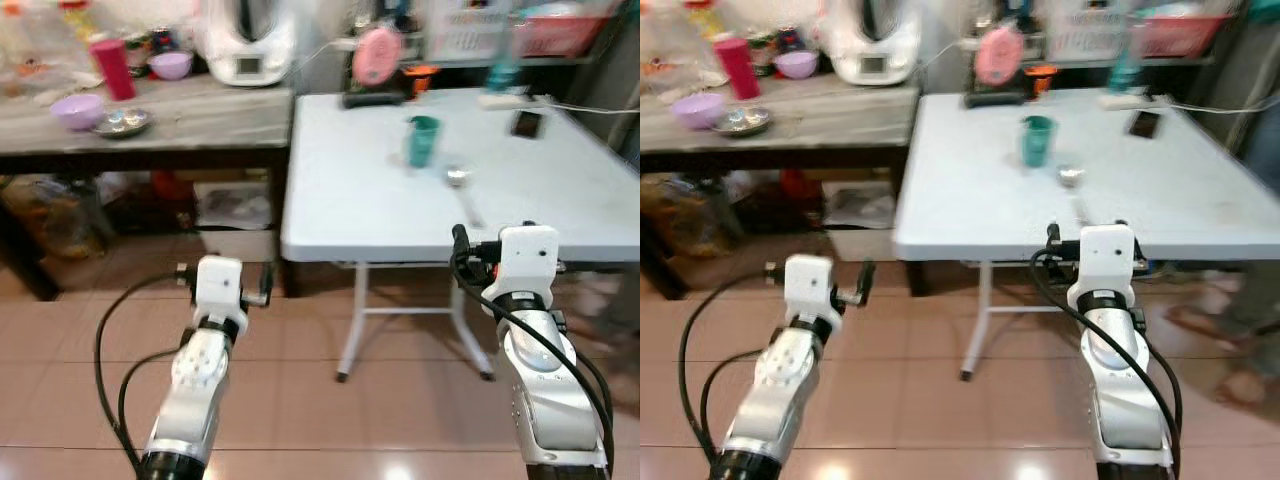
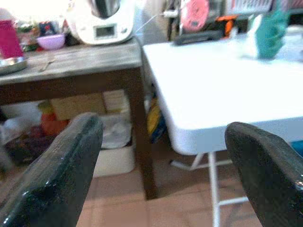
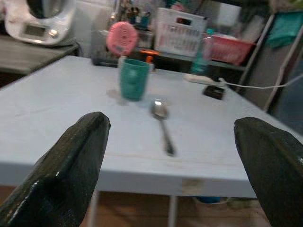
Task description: Setting the table
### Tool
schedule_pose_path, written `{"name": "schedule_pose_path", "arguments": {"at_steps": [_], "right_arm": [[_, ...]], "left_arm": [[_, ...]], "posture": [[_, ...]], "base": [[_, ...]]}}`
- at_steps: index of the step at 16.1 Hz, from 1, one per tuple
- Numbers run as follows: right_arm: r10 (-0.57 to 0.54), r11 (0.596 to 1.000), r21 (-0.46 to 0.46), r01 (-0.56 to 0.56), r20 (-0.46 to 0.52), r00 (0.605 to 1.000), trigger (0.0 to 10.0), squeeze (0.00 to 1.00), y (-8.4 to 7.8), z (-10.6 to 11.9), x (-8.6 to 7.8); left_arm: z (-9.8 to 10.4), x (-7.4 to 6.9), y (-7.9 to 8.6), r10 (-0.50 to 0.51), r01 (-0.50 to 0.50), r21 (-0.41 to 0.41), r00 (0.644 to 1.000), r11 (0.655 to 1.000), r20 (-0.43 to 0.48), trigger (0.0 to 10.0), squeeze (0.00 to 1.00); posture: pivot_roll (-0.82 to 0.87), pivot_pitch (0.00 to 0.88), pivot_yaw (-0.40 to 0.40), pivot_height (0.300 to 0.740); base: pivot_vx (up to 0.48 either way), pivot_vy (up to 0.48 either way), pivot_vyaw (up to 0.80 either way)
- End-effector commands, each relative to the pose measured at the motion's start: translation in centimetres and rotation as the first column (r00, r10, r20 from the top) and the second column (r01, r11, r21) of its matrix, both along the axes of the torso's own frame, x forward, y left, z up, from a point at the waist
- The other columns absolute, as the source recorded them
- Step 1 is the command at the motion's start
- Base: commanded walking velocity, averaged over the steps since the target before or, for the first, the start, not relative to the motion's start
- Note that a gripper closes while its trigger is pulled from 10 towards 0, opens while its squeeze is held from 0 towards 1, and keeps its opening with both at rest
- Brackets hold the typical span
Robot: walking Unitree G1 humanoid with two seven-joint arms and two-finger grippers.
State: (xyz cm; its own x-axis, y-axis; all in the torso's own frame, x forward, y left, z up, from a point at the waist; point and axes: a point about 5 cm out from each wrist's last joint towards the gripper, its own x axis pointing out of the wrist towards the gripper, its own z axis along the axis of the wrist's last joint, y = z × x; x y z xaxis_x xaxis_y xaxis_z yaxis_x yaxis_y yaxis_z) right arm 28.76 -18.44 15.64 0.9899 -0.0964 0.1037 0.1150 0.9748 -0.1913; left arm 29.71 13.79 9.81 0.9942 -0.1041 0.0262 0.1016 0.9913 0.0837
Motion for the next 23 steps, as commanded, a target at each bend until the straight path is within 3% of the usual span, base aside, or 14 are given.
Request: {"name": "schedule_pose_path", "arguments": {"at_steps": [1, 3, 4, 6, 9, 23], "right_arm": [[0.015, 1.0, 0.004, -0.015, 0.012, 1.0, 10.0, 0.0, 0.5, 0.3, 0.2], [0.016, 1.0, 0.004, -0.016, 0.013, 1.0, 10.0, 0.0, 0.5, 0.3, 0.2], [0.017, 1.0, 0.005, -0.017, 0.014, 1.0, 10.0, 0.0, 0.6, 0.3, 0.3], [0.017, 1.0, 0.006, -0.017, 0.013, 1.0, 10.0, 0.0, 0.6, 0.3, 0.3], [0.019, 1.0, 0.008, -0.019, 0.013, 1.0, 10.0, 0.0, 0.7, 0.2, 0.3], [0.008, 1.0, 0.004, -0.008, 0.015, 1.0, 10.0, 0.0, 0.3, 0.3, 0.1]], "left_arm": [[-0.2, -0.1, 0.8, 0.013, -0.013, 0.017, 1.0, 1.0, -0.01, 10.0, 0.0], [-0.1, -0.1, 0.9, 0.013, -0.013, 0.017, 1.0, 1.0, -0.008, 10.0, 0.0], [0.0, -0.2, 0.9, 0.012, -0.012, -0.032, 1.0, 0.999, 0.004, 10.0, 0.0], [0.6, -0.3, 0.6, -0.036, 0.037, -0.027, 0.999, 0.999, 0.025, 10.0, 0.0], [1.0, -0.5, 0.0, -0.107, 0.11, -0.087, 0.994, 0.99, 0.036, 10.0, 0.0], [0.8, -0.7, -0.8, -0.161, 0.163, -0.112, 0.987, 0.98, 0.025, 10.0, 0.0]], "posture": [[-0.23, 0.0, 0.046, 0.74], [-0.23, 0.0, 0.046, 0.74], [-0.22, 0.0, 0.046, 0.74], [-0.22, 0.0, 0.048, 0.74], [-0.22, 0.0, 0.048, 0.74], [-0.23, 0.0, 0.048, 0.74]], "base": [[0.0, -0.48, 0.0], [0.0, -0.48, 0.0], [0.0, 0.0, 0.0], [0.0, 0.0, 0.0], [0.0, 0.0, 0.0], [0.347, 0.0, 0.0]]}}
